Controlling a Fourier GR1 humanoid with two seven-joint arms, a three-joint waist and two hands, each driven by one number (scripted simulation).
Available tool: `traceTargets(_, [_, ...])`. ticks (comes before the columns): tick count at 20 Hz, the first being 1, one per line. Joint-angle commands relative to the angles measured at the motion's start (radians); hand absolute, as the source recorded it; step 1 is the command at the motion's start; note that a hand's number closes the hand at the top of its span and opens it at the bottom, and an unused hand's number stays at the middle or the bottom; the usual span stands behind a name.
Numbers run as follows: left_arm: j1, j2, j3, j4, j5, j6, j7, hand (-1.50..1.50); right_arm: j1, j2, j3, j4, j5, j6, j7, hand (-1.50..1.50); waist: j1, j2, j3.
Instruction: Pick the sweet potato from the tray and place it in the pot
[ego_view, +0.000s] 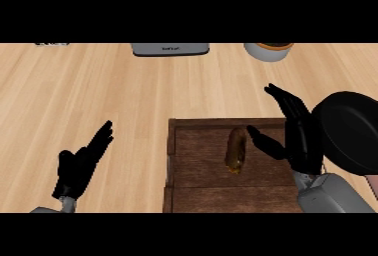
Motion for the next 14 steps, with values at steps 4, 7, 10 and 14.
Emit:
traceTargets(4, [-0.036, -0.037, -0.035, 0.009, 0.004, -0.024, 0.027, 0.0, -0.076, 0.225, 0.093, 0.032, 0.394, 0.13, 0.43, -1.5, 0.02, -0.001, 0.002])
traceTargets(7, [-0.036, -0.039, -0.027, 0.031, 0.018, -0.036, 0.031, 0.0, -0.127, 0.315, 0.085, 0.044, 0.459, 0.29, 0.636, -1.5, 0.027, 0.0, 0.002])
traceTargets(10, [-0.017, -0.008, -0.015, 0.018, 0.038, -0.085, 0.017, 0.0, -0.172, 0.426, 0.092, -0.013, 0.548, 0.432, 0.844, -1.5, 0.038, -0.001, 0.006])
traceTargets(14, [-0.068, -0.064, -0.039, 0.051, 0.004, -0.055, 0.019, 0.0, -0.273, 0.434, 0.094, 0.027, 0.504, 0.456, 1.039, -1.5, 0.061, 0.012, 0.009])
